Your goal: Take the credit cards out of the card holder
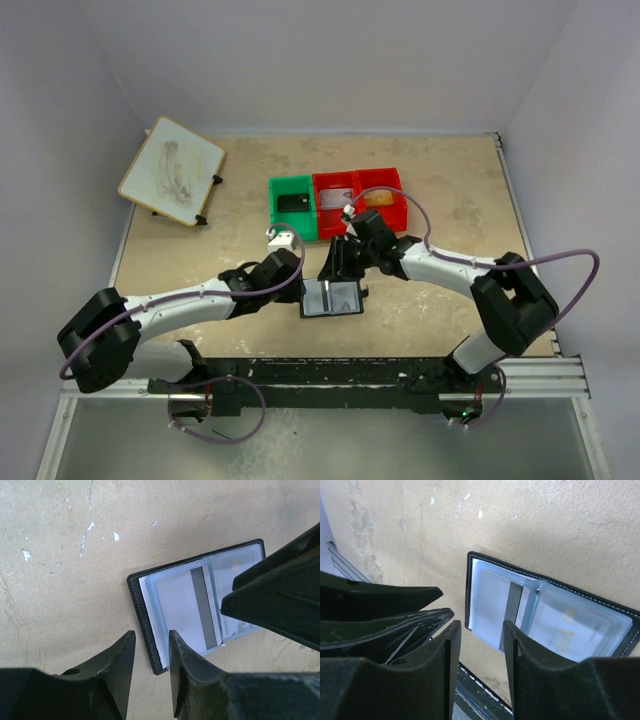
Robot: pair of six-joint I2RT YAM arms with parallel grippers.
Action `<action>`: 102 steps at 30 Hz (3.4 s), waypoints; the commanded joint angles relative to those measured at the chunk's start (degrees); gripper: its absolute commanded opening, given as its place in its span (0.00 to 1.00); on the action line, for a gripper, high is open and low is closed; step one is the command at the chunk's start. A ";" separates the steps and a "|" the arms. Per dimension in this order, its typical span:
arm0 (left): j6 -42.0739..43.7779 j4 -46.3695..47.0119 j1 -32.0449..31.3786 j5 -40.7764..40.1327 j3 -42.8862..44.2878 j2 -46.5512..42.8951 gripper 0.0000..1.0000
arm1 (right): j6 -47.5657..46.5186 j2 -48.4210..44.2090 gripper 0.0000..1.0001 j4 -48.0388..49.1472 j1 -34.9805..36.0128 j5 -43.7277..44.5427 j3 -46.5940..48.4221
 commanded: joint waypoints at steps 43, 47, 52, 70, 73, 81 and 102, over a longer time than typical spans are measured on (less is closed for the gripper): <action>-3.69 23.61 0.31 4.53 -6.69 1.77 0.34 | 9.87 1.67 0.28 44.70 -0.46 -0.44 -24.49; -4.78 25.33 0.35 4.78 -8.12 3.00 0.31 | 10.59 1.26 0.26 45.43 -0.49 -0.28 -25.02; -5.04 25.98 0.22 5.98 -8.87 4.33 0.26 | 11.46 1.34 0.22 47.40 -0.49 -1.67 -26.09; -5.60 20.74 0.22 3.84 -10.15 5.02 0.18 | 11.24 4.64 0.16 48.75 -0.46 -4.34 -24.86; -5.02 19.85 0.22 3.41 -10.32 5.34 0.17 | 11.83 5.13 0.12 51.75 -0.41 -5.62 -25.23; -4.90 19.28 0.22 3.06 -11.29 5.54 0.15 | 11.02 0.76 0.00 47.35 -0.42 -4.80 -25.73; -2.33 18.53 0.22 5.32 -8.50 -0.33 0.16 | 12.35 -0.92 0.00 46.86 -1.85 -2.04 -30.12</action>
